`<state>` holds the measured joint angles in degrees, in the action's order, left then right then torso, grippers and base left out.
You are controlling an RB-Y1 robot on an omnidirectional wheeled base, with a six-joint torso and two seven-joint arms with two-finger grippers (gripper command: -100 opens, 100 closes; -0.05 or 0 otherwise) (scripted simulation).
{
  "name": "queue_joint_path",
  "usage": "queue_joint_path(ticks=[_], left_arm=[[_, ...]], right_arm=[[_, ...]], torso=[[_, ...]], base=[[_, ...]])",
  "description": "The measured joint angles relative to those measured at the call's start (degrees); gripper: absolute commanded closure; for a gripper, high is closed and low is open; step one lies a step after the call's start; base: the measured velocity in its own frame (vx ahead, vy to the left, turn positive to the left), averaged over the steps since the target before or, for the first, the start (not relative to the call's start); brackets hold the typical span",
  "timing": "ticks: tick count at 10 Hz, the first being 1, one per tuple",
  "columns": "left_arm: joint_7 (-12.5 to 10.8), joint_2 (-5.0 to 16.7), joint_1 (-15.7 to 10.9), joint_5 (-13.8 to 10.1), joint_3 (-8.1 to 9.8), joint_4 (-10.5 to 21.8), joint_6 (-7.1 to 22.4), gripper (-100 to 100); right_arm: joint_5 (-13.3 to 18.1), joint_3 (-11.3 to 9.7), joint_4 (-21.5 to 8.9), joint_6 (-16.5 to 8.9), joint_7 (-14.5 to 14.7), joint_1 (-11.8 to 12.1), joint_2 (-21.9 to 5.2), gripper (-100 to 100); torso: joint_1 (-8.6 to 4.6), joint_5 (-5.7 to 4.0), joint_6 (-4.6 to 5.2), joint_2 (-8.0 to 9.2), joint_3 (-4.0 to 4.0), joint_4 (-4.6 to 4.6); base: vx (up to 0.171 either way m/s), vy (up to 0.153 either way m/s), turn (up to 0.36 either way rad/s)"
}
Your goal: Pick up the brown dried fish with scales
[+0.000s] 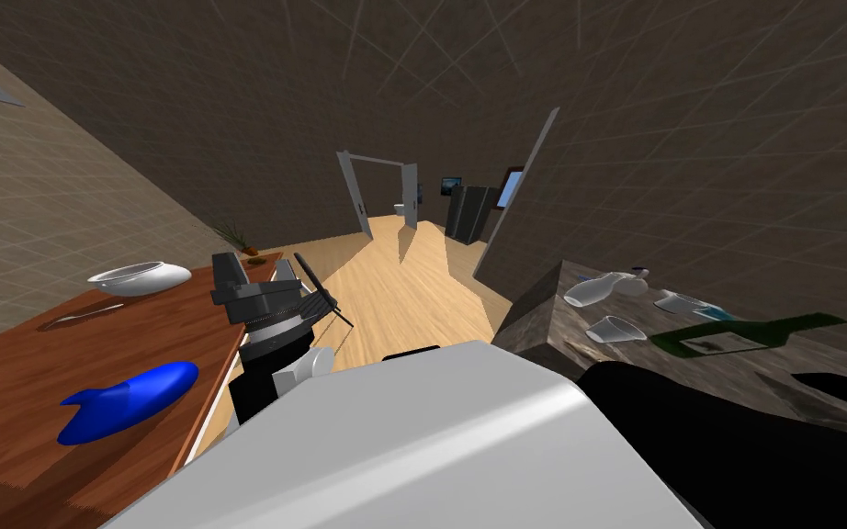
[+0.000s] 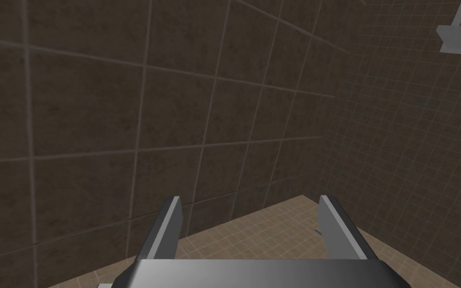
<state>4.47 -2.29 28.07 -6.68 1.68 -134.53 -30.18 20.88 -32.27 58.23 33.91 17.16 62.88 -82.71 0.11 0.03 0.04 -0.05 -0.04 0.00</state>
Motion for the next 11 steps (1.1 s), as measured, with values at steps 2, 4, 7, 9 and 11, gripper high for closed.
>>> queue_joint_path(ticks=[2,4,7,9,11], left_arm=[[0.00,0.00,0.00,0.00,0.00,0.00,0.00,0],[0.00,0.00,0.00,0.00,0.00,0.00,0.00,0],[0.00,0.00,0.00,0.00,0.00,0.00,0.00,0],[0.00,0.00,0.00,0.00,0.00,0.00,0.00,0],[0.00,0.01,0.00,0.00,0.00,0.00,0.00,0]], right_arm=[[1.52,-2.02,-4.50,1.05,0.32,-0.99,-1.16,-100],[1.84,-2.91,-7.07,0.93,0.27,0.02,-3.75,-100],[2.54,-4.27,-9.37,-0.15,0.87,1.21,-6.88,-100],[2.59,-4.60,-11.42,0.46,1.03,1.65,-8.81,-100],[3.05,-5.54,-11.76,-0.12,0.23,1.67,-11.39,-100]], torso=[[0.03,0.01,-0.02,-0.03,-0.02,-0.01],[0.08,0.04,-0.02,-0.08,-0.05,-0.03],[-0.06,-0.01,-0.05,-0.03,-0.02,-0.01],[-0.10,-0.02,-0.03,0.00,0.00,0.00],[-0.19,-0.05,-0.03,-0.07,-0.04,-0.02]], base=[[0.051,0.041,0.082],[0.052,0.032,0.078],[0.035,0.003,0.065],[0.034,-0.009,0.112],[0.061,-0.050,0.178]])
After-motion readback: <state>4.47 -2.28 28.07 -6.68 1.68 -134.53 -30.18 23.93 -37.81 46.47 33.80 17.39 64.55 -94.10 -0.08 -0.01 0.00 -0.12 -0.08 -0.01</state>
